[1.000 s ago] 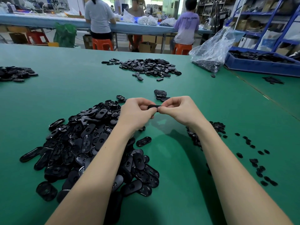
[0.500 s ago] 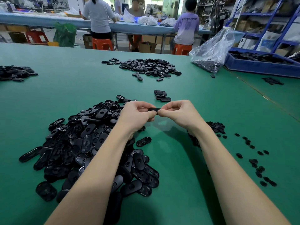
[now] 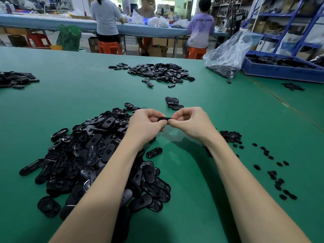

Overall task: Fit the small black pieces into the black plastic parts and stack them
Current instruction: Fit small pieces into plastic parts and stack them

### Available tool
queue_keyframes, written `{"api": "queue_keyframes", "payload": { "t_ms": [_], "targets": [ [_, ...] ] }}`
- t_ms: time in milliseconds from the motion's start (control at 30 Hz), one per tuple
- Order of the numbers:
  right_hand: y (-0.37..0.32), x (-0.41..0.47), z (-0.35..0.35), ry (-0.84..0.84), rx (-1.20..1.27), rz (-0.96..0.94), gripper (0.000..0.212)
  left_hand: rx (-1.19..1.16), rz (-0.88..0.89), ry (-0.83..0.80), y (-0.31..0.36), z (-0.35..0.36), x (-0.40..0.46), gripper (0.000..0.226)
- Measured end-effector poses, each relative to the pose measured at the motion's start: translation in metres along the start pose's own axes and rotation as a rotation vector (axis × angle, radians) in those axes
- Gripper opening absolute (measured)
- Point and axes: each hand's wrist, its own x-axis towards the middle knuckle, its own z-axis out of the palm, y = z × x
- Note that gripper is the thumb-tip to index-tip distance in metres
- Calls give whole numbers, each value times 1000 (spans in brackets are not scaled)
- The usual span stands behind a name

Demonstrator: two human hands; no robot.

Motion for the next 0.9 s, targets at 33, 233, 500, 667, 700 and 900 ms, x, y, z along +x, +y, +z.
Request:
{"api": "queue_keyframes", "payload": {
  "t_ms": [33, 233, 500, 667, 700, 900],
  "targets": [
    [0, -1, -1, -11, -11, -45, 12, 48, 26, 24, 0, 0, 0, 11],
    [6, 3, 0, 51, -332, -276, 20, 229, 180, 84, -4, 0, 1, 19],
    [10, 70, -8, 248, -450, -8, 20, 704, 284, -119, -5, -14, 4, 15],
    [10, 102, 0, 193, -534, 102, 25, 783, 275, -216, -1, -20, 4, 15],
    [11, 103, 1, 185, -533, 110, 27, 778, 272, -225, 1, -21, 4, 13],
    [7, 76, -5, 197, -464, -2, 22, 805, 271, -281, 7, -24, 7, 8]
  ]
}}
